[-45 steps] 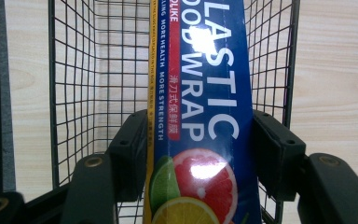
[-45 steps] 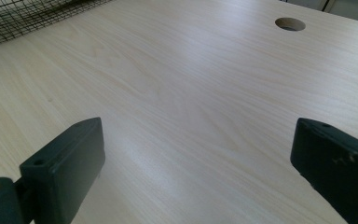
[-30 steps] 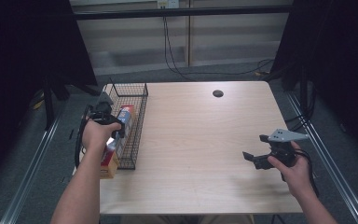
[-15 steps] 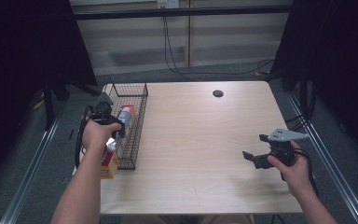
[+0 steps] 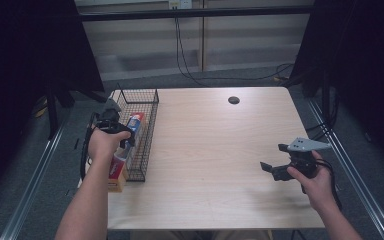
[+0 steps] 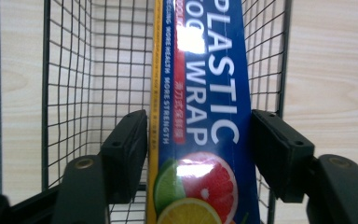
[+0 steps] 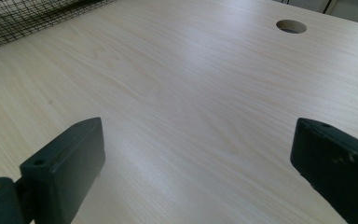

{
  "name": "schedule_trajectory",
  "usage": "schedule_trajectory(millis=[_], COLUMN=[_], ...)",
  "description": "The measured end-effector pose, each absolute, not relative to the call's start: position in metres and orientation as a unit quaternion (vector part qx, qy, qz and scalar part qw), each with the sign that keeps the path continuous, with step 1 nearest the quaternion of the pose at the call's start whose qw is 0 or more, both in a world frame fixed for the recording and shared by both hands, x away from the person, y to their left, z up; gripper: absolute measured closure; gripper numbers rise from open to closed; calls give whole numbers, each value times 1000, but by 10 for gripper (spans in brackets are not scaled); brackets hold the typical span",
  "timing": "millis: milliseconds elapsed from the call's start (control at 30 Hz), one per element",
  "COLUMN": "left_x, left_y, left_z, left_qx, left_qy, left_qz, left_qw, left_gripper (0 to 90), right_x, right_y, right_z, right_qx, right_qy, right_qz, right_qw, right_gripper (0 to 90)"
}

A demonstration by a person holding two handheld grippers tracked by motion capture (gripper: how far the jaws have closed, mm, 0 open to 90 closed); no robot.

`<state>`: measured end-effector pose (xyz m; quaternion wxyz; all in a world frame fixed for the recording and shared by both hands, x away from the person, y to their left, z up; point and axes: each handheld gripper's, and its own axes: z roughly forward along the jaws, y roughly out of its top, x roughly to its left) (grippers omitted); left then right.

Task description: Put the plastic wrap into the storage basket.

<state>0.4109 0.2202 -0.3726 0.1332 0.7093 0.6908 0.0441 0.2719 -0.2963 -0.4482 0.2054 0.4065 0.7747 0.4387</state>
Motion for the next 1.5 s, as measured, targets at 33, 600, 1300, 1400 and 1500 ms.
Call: schedule_trajectory(millis=[33,600,1300,1400,1500], left_x=[411,404,391,388,386], left_y=[221,222,209,205,199], left_z=[-371,-360,-333,-331,-329], left_qx=[708,720,745,749,755], left_qy=[691,671,624,616,605], left_qz=[46,46,43,40,38], left_qw=[138,172,234,243,249], left_gripper=[357,166,119,118,114], right_x=[272,274,271,272,272], right_y=[-296,-295,-292,-291,-291], right_z=[-448,-448,-447,-448,-448], right_qx=[407,406,403,402,400], right_qy=[775,774,777,779,779], right_qz=[439,440,437,436,437], right_qw=[205,206,205,205,206], right_gripper=[28,28,29,29,29])
